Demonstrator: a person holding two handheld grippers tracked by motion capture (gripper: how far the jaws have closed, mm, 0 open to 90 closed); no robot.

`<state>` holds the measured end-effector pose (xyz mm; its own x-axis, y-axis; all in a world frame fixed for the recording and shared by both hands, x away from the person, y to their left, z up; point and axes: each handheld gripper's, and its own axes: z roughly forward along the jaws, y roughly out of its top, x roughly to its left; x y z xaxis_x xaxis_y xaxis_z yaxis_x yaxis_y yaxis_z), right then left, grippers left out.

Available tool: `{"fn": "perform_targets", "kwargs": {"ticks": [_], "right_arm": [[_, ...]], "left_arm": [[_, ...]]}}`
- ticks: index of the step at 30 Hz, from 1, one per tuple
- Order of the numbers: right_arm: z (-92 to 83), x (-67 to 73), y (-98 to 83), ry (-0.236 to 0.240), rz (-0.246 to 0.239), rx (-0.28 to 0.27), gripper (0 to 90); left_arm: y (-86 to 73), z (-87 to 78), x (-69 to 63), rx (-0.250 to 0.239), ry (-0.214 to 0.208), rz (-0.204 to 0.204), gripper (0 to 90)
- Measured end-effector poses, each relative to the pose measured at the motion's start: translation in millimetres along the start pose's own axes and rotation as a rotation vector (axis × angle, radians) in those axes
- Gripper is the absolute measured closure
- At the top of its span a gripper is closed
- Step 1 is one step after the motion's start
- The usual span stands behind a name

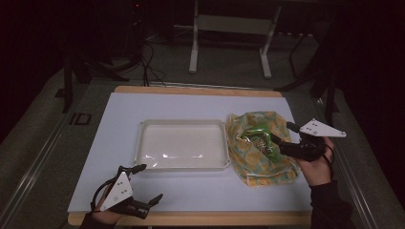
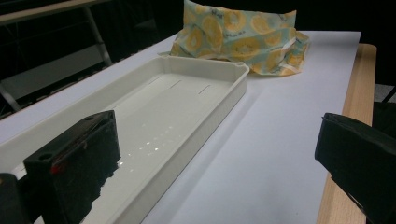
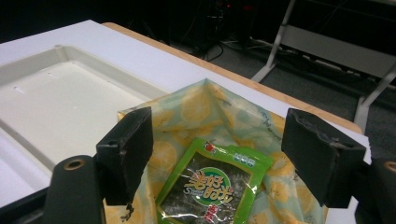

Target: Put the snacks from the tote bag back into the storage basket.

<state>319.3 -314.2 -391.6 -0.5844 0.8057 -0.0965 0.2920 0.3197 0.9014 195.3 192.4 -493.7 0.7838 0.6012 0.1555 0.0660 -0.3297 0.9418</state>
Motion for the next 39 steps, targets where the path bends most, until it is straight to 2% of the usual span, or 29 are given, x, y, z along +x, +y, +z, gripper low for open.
{"fn": "perform_targets", "kwargs": {"ticks": [18,23,29,33,39], "right_arm": [[28.9,-21.0,-14.2,0.003,0.044,0.115,27.3],[36.4,-24.5,-18.2,0.003,0.052,0.145,30.4],[51.4,-30.6,-27.3,0.0,0.101,0.228,37.5],[57.8,-33.5,-31.2,0.003,0.115,0.252,40.7],[68.8,-41.7,-38.7,0.013,0.164,0.301,44.9]], "left_arm": [[-0.1,0.8,-0.5,0.01,-0.002,0.004,0.5],[-0.1,0.9,-0.5,0.012,-0.004,0.005,0.5],[-0.1,0.5,-0.1,0.01,-0.001,0.001,0.5],[-0.1,0.6,-0.5,0.011,-0.003,0.003,0.5],[-0.1,0.7,-0.1,0.012,-0.003,0.003,0.5]]}}
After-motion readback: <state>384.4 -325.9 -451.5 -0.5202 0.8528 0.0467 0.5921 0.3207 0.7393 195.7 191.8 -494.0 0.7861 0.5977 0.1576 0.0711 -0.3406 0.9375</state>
